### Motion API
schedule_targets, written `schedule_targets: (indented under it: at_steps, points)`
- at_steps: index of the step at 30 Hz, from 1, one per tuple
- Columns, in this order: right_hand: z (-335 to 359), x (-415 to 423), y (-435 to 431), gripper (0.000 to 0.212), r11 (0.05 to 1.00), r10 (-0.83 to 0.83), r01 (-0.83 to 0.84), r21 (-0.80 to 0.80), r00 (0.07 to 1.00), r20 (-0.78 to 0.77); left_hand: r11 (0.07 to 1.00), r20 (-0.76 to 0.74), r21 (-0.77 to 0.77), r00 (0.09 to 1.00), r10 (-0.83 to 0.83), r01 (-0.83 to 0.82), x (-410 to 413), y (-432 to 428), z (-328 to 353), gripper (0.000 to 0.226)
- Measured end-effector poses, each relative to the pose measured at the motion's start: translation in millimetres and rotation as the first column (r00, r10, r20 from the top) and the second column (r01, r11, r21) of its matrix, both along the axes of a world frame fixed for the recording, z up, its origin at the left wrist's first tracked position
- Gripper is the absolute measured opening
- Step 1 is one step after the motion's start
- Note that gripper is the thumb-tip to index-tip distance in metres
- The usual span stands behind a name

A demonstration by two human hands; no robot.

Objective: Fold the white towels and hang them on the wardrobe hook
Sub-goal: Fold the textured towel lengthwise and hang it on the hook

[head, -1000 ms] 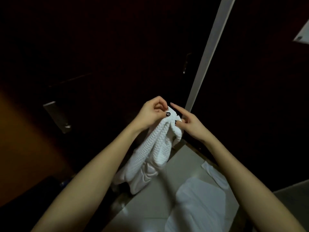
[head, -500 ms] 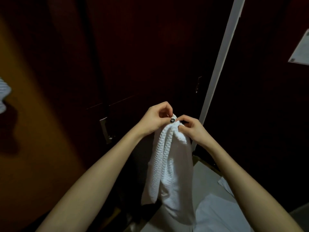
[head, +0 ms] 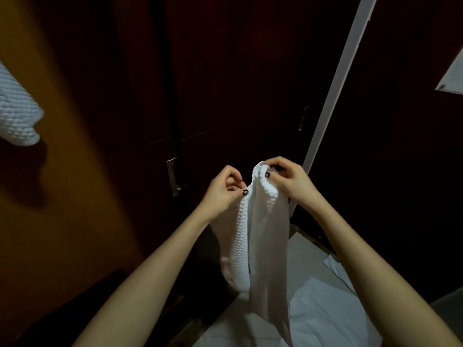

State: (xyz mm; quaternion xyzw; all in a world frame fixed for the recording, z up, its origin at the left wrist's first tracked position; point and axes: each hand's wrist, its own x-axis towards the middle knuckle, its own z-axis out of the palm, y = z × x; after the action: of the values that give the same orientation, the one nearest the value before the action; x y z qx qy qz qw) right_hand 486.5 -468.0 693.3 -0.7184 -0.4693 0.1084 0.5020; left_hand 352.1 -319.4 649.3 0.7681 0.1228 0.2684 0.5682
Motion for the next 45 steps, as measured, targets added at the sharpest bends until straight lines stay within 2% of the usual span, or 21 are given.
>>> schedule_targets:
  at_steps: [3, 5, 8, 13, 16, 19, 22, 26, 29, 33, 39, 42, 45]
  points:
    - [0.4, -6.4, -1.7, 0.050, 0.974, 0.133, -0.112, -0.195, 0.986, 0.099, 1.000, 0.051, 0.013, 0.999, 0.017, -0.018, -3.9, -6.5, 12.2, 0.032]
    - [7.3, -9.7, -3.5, 0.059, 0.947, 0.193, -0.152, -0.283, 0.973, 0.124, 1.000, 0.056, 0.025, 0.998, 0.009, -0.010, -9.9, -8.3, 20.7, 0.031]
    - [22.4, -15.1, -0.6, 0.057, 0.897, 0.307, -0.239, -0.373, 0.942, 0.134, 0.999, 0.056, 0.038, 0.998, 0.013, -0.015, -23.6, -11.1, 30.0, 0.032]
    - [21.5, -34.1, 13.5, 0.037, 0.852, 0.390, -0.297, -0.431, 0.910, 0.143, 0.992, 0.079, 0.060, 0.991, 0.103, -0.108, -51.2, -14.8, 41.3, 0.036]
    - [11.7, -52.4, 14.4, 0.017, 0.877, 0.409, -0.340, -0.338, 0.898, 0.159, 0.984, 0.050, 0.093, 0.988, 0.148, -0.153, -70.8, -19.3, 42.4, 0.038]
    - [2.5, -68.8, 14.0, 0.011, 0.913, 0.386, -0.350, -0.210, 0.908, 0.163, 0.974, 0.019, 0.073, 0.977, 0.212, -0.213, -94.4, -27.4, 42.1, 0.032]
    - [-3.2, -81.0, 14.4, 0.012, 0.926, 0.371, -0.347, -0.147, 0.909, 0.193, 0.973, -0.158, 0.099, 0.962, 0.221, -0.208, -127.4, -28.5, 33.9, 0.035]
    - [-5.8, -88.8, 14.0, 0.012, 0.954, 0.296, -0.298, -0.007, 0.944, 0.146, 0.961, -0.440, 0.214, 0.862, 0.253, -0.173, -173.8, -18.6, 10.2, 0.028]
    - [-4.0, -95.1, 16.4, 0.011, 0.959, 0.269, -0.276, 0.056, 0.957, 0.107, 0.949, -0.519, 0.262, 0.803, 0.292, -0.176, -198.0, -18.4, -5.5, 0.019]
    - [-0.3, -103.3, 17.7, 0.011, 0.945, 0.316, -0.322, 0.051, 0.944, 0.096, 0.935, -0.601, 0.302, 0.724, 0.338, -0.186, -226.3, -12.7, -28.9, 0.013]
    - [1.8, -107.8, 27.6, 0.013, 0.972, 0.226, -0.224, 0.071, 0.974, -0.022, 0.937, -0.589, 0.117, 0.737, 0.332, -0.329, -275.0, -3.4, -51.6, 0.014]
    - [0.9, -115.4, 33.5, 0.013, 0.981, 0.182, -0.177, 0.081, 0.981, -0.062, 0.895, -0.519, 0.030, 0.758, 0.394, -0.445, -281.9, -2.5, -53.0, 0.005]
    - [-2.4, -121.2, 37.2, 0.014, 0.987, 0.142, -0.136, 0.081, 0.988, -0.068, 0.836, -0.402, 0.000, 0.766, 0.502, -0.548, -274.9, -4.4, -41.7, 0.007]
